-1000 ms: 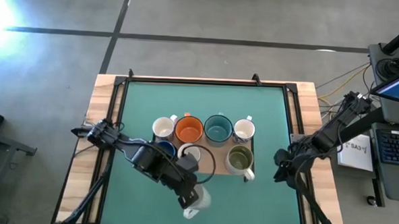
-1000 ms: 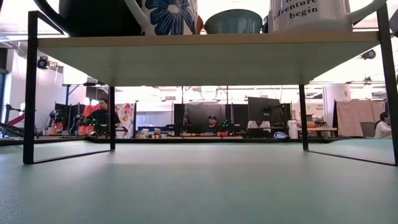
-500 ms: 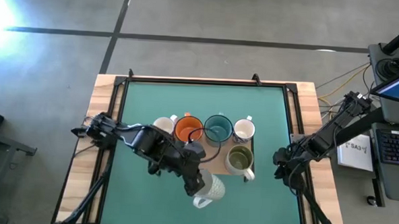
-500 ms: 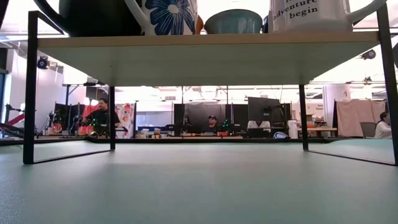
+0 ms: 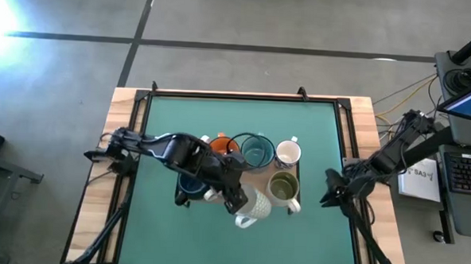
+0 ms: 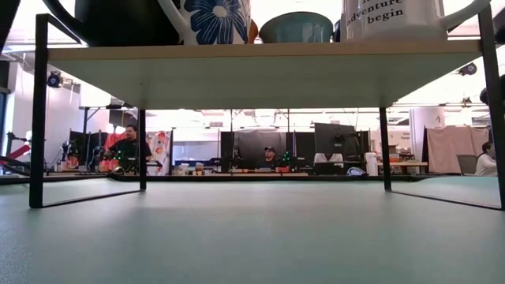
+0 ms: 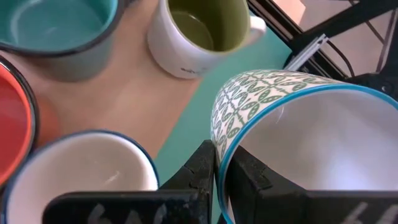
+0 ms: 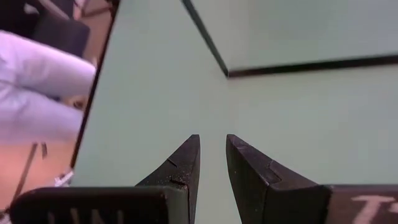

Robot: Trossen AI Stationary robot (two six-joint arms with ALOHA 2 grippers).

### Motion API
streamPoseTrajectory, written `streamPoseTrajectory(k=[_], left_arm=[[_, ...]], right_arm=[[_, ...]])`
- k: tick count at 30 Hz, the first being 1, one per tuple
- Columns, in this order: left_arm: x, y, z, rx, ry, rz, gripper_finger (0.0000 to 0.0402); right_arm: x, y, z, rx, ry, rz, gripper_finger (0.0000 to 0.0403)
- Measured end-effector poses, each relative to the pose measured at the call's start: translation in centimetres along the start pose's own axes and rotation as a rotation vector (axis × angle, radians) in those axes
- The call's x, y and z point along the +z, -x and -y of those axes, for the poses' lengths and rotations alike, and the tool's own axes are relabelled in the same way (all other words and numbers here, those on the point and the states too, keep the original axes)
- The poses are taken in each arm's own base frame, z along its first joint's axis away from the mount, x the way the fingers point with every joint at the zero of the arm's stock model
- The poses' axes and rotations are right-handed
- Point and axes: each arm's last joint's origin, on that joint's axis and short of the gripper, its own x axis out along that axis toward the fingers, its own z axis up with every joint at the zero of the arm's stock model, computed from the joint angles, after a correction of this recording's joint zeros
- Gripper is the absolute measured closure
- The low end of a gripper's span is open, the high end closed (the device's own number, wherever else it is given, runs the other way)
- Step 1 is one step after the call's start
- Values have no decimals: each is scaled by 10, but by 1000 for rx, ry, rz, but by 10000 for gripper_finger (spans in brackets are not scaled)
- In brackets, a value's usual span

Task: Place coffee mugs
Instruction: Put the white patterned mug on the shelf

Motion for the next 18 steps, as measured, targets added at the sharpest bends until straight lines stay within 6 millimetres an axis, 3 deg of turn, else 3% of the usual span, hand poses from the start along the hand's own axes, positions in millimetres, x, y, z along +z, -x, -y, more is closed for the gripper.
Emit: streamPoseTrajectory(k=[5,14,18], left_arm=[[5,0,-4,0,-5,1,392],[8,-1,-6,-27,-82,-34,392],[10,-1,-9,-44,-149,-60,392]], right_arm=[[-1,8,3,10,-23,84,335],[1,12,3,34,-221,107,335],[1,12,3,35,-200,108,335]])
